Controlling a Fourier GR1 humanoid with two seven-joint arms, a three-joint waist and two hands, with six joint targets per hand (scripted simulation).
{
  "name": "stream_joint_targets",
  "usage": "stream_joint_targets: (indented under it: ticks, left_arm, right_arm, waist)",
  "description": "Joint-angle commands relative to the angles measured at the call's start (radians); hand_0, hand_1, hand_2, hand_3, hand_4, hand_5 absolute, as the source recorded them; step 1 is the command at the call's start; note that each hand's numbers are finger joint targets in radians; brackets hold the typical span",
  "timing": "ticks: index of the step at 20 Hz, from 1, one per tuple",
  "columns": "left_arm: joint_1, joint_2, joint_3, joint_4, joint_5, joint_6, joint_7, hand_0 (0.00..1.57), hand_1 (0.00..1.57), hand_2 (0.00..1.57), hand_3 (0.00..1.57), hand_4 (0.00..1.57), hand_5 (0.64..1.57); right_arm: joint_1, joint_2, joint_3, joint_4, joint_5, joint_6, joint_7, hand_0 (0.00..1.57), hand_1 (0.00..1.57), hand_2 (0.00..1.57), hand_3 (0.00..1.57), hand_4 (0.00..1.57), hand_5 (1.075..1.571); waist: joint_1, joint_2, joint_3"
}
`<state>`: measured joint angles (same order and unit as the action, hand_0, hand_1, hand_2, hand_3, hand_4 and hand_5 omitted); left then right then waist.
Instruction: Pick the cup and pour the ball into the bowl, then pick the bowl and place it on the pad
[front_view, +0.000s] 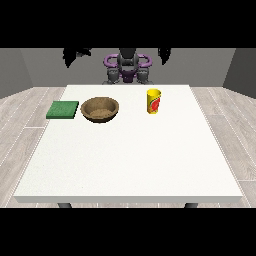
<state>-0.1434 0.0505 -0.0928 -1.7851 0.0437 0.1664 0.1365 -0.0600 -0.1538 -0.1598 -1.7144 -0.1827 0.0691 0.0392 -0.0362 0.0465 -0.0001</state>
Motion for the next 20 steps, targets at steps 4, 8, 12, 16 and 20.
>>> stream_joint_targets:
  ticks: [4, 8, 12, 16, 20]
  left_arm:
    - [-0.122, 0.039, 0.103, 0.200, -0.014, -0.035, -0.213, 0.00, 0.00, 0.00, 0.00, 0.00, 1.478]
    - [-0.084, 0.036, 0.136, 0.327, -0.007, -0.065, -0.397, 0.00, 0.00, 0.00, 0.00, 0.00, 1.473]
    - [-0.133, -0.020, 0.105, 0.475, -0.056, -0.024, -0.441, 0.00, 0.00, 0.00, 0.00, 0.00, 1.469]
    - [-0.147, 0.011, 0.192, 0.629, -0.019, -0.061, -0.641, 0.00, 0.00, 0.00, 0.00, 0.00, 1.467]
    - [-0.218, -0.010, 0.206, 0.781, -0.026, -0.034, -0.658, 0.00, 0.00, 0.00, 0.00, 0.00, 1.450]
  right_arm:
    - [-0.086, 0.009, 0.000, 0.074, 0.029, 0.007, -0.117, 0.00, 0.00, 0.00, 0.00, 0.17, 1.570]
    - [-0.117, -0.055, -0.075, 0.122, -0.019, 0.053, -0.147, 0.00, 0.00, 0.00, 0.00, 0.17, 1.571]
    - [-0.194, -0.058, -0.063, 0.174, -0.001, 0.018, -0.089, 0.00, 0.00, 0.00, 0.00, 0.20, 1.571]
    - [-0.221, -0.091, -0.099, 0.167, -0.035, 0.043, -0.104, 0.00, 0.00, 0.00, 0.00, 0.17, 1.571]
    - [-0.206, -0.087, -0.089, 0.214, -0.030, 0.055, -0.104, 0.00, 0.00, 0.00, 0.00, 0.20, 1.571]
  waist:
    - [-0.020, 0.147, -0.0001]
    - [-0.021, 0.169, -0.0003]
    - [-0.010, 0.125, -0.0001]
    - [-0.033, 0.199, -0.0005]
    - [-0.046, 0.136, -0.0003]
